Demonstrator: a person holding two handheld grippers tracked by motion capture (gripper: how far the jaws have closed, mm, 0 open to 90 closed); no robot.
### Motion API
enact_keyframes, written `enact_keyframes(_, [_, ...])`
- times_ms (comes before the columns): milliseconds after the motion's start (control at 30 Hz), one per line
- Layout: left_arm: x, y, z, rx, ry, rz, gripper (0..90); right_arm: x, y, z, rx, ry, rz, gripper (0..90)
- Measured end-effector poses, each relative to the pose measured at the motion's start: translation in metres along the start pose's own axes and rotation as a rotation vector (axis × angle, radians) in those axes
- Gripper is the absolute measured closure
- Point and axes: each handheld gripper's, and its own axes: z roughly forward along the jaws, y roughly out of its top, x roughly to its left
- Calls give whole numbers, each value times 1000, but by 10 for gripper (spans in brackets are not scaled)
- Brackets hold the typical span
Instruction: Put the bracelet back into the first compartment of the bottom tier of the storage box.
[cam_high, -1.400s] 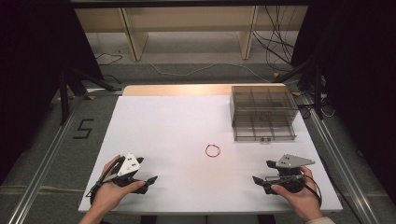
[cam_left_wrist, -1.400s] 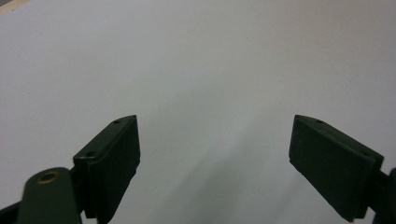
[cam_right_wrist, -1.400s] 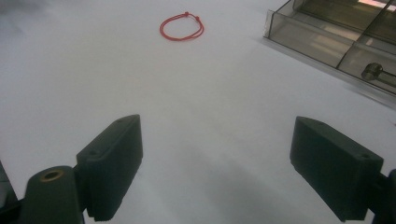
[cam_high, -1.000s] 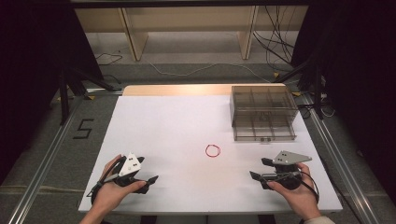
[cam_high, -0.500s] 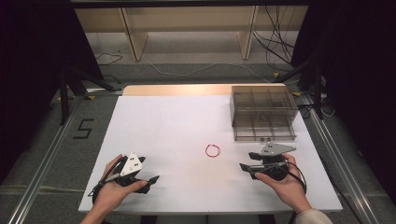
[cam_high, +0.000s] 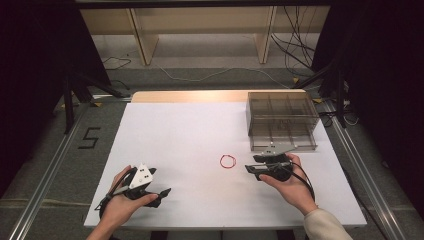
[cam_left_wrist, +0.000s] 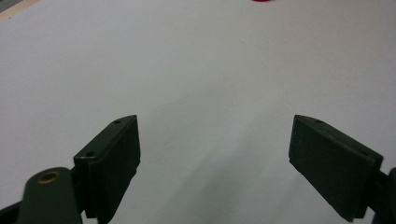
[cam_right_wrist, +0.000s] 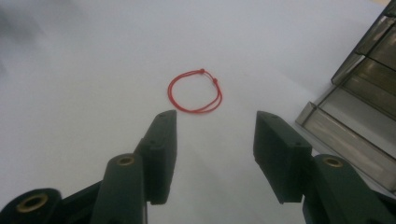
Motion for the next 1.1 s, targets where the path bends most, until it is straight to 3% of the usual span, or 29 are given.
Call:
enact_keyframes(567, [-1,0,1,3,1,1,166,-4,22,41,66,2,-41,530])
enact_keyframes(1100, [-1,-1,1,7,-7,3,168,-11,34,82,137,10,-37,559])
